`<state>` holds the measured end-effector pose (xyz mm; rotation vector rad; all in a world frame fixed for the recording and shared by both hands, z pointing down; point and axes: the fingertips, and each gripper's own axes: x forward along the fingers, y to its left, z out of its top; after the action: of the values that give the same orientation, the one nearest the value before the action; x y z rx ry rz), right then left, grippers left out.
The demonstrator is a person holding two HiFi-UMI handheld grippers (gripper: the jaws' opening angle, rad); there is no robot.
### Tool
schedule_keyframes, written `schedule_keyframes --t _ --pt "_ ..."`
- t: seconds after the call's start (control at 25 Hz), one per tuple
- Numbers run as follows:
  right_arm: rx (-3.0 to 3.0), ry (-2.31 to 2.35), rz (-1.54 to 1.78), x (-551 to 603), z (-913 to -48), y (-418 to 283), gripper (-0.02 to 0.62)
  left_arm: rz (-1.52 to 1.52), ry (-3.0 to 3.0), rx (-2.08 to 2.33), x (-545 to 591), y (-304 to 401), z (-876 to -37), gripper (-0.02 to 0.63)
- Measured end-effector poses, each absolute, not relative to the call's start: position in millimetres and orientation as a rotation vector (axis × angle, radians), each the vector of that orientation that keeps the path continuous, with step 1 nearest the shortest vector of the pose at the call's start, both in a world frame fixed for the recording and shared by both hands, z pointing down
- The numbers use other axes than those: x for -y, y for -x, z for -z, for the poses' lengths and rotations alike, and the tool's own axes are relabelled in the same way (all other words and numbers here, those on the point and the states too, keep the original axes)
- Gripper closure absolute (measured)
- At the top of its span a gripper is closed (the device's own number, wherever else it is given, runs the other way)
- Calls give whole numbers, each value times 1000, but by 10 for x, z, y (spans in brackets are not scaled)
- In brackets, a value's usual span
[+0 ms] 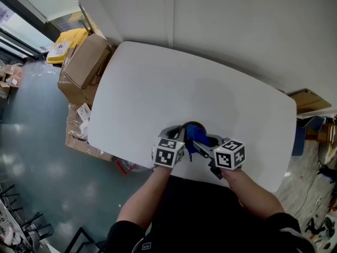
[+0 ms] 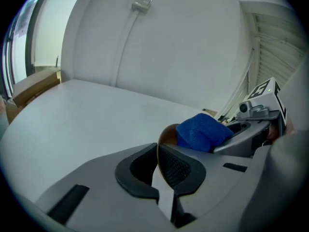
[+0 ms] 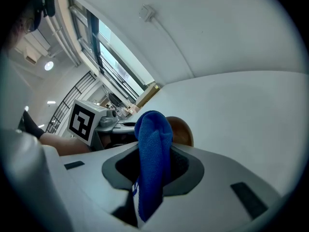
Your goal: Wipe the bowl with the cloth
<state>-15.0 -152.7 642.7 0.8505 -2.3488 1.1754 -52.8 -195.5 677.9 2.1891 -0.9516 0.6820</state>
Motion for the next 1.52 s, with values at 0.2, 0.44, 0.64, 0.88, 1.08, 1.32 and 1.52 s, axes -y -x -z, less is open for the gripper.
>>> schedule_keyframes --t 0.2,0.44,0.64,0.88,1.08,1.32,1.52 --pt "2473 -853 -1146 1529 -5986 336 506 -624 -2295 1066 1974 586 -6179 584" --pt "2548 -842 -930 1528 -5595 554 506 -587 -2379 1245 2011 781 -5553 584" --pt "2579 -854 -824 1523 -5360 650 506 -617 -2469 1344 1994 879 -5140 584" --pt "2606 -923 -671 1520 -5050 514 506 -637 -2512 1436 1998 1120 -4803 584" --pt "2589 -1078 -672 1619 -4885 134 506 -623 -2551 1459 1981 1216 -4594 584" --pt "2628 -1169 -625 1709 -4579 -13 506 -623 -2642 1408 1946 1059 -4464 584" --pt "2705 -1195 -588 1730 -4156 -77 506 -718 -2751 1407 1878 883 -4365 586"
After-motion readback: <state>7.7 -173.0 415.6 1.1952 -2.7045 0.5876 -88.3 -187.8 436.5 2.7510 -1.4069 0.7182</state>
